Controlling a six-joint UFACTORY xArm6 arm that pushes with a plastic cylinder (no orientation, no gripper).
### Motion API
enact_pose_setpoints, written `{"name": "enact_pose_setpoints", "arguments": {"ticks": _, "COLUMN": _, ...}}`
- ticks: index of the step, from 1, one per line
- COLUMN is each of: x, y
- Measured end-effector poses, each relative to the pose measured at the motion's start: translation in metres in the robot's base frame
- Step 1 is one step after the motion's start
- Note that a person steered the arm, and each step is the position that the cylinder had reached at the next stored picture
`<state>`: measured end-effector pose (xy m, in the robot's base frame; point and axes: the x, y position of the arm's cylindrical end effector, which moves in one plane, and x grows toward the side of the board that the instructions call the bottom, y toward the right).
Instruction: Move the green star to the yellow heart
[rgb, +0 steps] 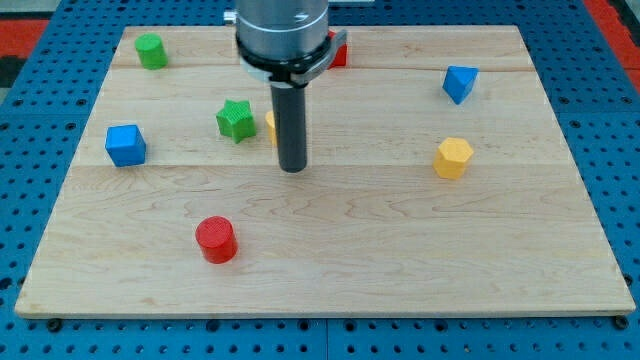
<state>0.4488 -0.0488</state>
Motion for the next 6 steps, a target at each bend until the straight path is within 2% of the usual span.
{"name": "enact_pose_setpoints", "arguments": {"ticks": 1, "x": -0.011, "y": -0.079}}
{"name": "enact_pose_setpoints", "arguments": {"ticks": 2, "x": -0.048, "y": -0.144}}
{"name": "enact_pose_setpoints", "arguments": {"ticks": 3, "x": -0.101, "y": -0.116}}
{"name": "enact_pose_setpoints", "arguments": {"ticks": 4, "x": -0.101, "y": -0.072}}
{"name": "enact_pose_setpoints", "arguments": {"ticks": 6, "x": -0.09, "y": -0.051}}
